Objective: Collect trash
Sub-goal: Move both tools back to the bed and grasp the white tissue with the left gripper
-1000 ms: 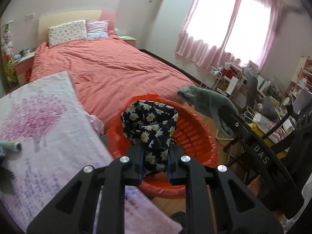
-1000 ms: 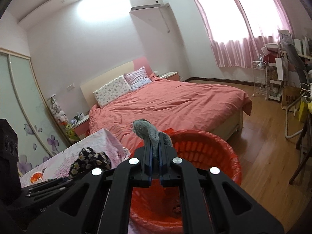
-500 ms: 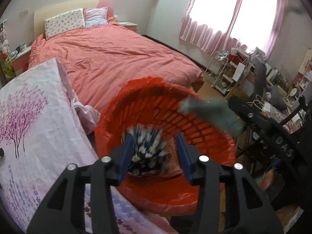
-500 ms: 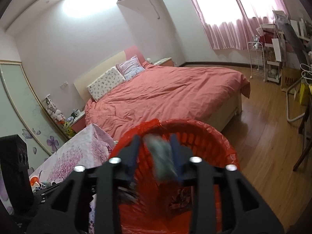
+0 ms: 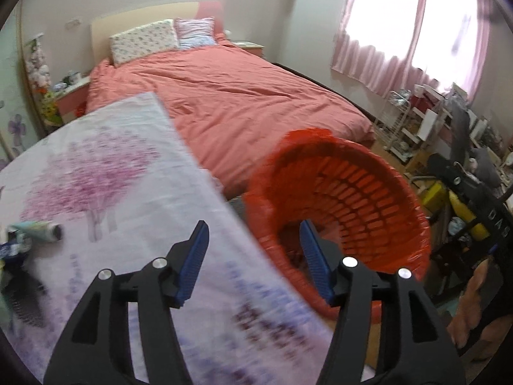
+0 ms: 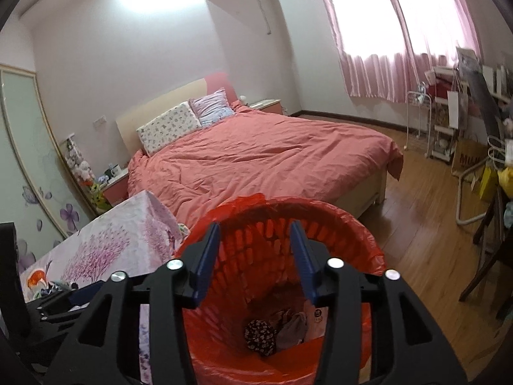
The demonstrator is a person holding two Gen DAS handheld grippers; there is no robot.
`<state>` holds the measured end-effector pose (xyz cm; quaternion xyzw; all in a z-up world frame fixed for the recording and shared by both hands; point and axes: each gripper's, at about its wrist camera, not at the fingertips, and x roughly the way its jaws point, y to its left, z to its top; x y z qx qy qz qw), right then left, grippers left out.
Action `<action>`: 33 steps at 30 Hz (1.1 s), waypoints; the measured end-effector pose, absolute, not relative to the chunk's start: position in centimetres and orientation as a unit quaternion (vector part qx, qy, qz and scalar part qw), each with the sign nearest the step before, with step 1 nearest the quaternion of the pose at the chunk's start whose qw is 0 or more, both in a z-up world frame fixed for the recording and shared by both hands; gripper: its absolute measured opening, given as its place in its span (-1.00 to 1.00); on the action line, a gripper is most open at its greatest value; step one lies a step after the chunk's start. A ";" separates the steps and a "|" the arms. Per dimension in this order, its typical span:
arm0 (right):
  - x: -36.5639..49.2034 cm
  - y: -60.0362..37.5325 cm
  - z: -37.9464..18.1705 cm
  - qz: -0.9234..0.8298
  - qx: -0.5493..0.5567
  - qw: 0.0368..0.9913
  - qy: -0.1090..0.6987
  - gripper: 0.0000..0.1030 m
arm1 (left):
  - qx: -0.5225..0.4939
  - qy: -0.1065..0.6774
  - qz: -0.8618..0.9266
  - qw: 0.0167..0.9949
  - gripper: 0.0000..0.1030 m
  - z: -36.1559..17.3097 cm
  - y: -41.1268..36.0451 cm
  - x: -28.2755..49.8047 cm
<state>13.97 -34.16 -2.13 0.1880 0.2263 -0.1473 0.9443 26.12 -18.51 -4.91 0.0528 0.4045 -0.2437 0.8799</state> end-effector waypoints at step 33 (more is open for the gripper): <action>18.9 -8.7 -2.3 0.073 0.034 0.948 0.308 0.06 | -0.070 0.365 0.121 0.920 0.71 -3.5 22.7 25.8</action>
